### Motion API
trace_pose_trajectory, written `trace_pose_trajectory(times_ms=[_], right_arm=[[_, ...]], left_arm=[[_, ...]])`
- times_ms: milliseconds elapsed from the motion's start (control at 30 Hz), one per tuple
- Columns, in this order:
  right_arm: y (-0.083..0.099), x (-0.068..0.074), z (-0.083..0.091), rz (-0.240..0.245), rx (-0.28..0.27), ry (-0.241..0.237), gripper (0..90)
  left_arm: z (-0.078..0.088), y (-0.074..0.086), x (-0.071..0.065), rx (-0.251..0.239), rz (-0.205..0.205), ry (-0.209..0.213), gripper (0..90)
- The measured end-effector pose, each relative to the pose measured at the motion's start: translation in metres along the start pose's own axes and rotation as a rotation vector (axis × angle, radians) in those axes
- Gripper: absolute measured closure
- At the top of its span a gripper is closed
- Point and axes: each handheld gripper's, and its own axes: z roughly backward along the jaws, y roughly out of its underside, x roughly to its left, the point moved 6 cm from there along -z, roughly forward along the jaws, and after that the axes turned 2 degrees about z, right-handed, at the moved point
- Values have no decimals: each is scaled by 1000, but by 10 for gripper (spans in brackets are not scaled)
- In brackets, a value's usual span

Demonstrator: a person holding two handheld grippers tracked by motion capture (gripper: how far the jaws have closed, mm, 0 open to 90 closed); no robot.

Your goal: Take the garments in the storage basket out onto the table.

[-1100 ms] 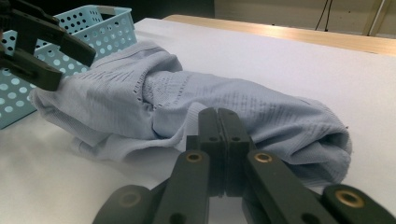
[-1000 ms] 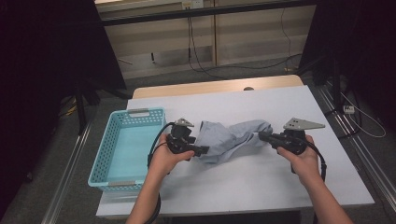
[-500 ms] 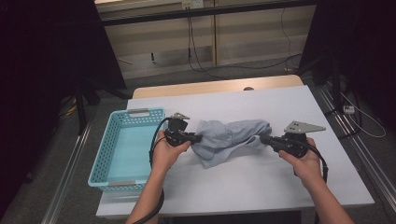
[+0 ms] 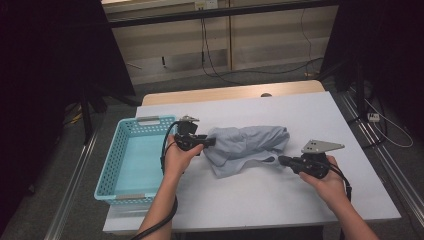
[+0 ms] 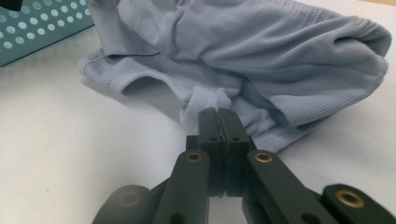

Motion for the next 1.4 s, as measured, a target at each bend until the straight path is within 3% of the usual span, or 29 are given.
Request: trace_pose_trajectory(times_ms=[100, 233, 367, 700, 833, 867, 1000, 1267, 1400], right_arm=[[0, -1, 0, -7, -8, 3, 900], [-2, 0, 1, -9, -17, 6, 900], [-1, 0, 0, -6, -11, 2, 900], [-3, -1, 0, -5, -16, 6, 900], [-3, -1, 1, 4, -14, 9, 900], [-2, 0, 1, 7, -14, 11, 900], [-1, -1, 0, 15, -11, 11, 900], [-3, -5, 6, 22, -18, 31, 900], [-4, -12, 14, 3, -39, 44, 900]], left_arm=[[6, 1, -3, -11, -13, -16, 341], [13, 5, -10, -18, -41, -16, 232], [18, 10, -14, -5, -79, -18, 210], [10, 25, -13, 39, -90, -41, 190], [-1, 31, -13, 83, -90, -39, 276], [-2, 31, -13, 92, -107, -49, 283], [-7, 31, -14, 88, -93, -54, 338], [-8, 26, -17, 104, -71, -39, 631], [-6, 16, -16, 68, -30, -22, 735]])
